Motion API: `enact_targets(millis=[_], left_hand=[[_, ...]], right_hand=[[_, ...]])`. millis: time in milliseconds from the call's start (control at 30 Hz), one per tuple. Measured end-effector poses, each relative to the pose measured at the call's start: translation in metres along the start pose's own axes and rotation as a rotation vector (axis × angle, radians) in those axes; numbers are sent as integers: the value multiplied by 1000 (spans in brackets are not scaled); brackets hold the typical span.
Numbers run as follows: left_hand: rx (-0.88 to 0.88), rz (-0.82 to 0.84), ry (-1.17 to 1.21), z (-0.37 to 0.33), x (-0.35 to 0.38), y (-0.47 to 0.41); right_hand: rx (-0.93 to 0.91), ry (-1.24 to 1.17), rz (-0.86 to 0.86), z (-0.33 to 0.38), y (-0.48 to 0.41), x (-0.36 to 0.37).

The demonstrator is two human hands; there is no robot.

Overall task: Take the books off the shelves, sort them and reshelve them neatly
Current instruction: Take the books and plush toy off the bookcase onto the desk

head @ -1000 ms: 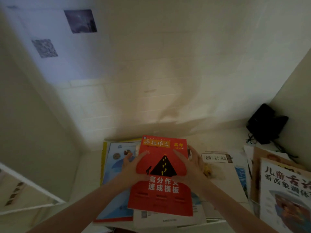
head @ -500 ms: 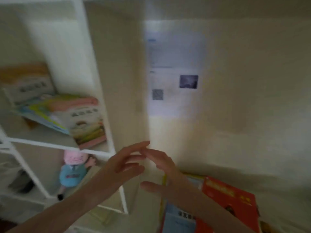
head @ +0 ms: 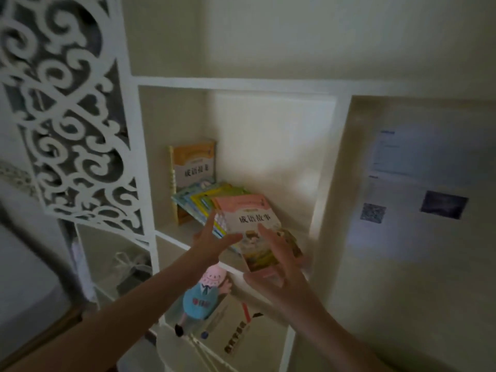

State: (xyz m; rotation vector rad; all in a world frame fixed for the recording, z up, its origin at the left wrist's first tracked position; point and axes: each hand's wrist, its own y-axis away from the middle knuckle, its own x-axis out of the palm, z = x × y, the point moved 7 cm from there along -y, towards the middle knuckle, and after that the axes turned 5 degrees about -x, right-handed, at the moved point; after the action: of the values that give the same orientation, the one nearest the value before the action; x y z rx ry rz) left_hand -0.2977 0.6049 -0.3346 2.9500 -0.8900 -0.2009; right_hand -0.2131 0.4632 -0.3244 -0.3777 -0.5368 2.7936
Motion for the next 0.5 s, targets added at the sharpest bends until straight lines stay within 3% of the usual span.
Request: enact_targets(millis=[233, 500], left_hand=[[113, -7, 133, 1, 12, -60], [196, -328, 85, 20, 11, -79]], right_hand=[[121, 37, -129, -18, -31, -5], [176, -51, -162, -43, -51, -6]])
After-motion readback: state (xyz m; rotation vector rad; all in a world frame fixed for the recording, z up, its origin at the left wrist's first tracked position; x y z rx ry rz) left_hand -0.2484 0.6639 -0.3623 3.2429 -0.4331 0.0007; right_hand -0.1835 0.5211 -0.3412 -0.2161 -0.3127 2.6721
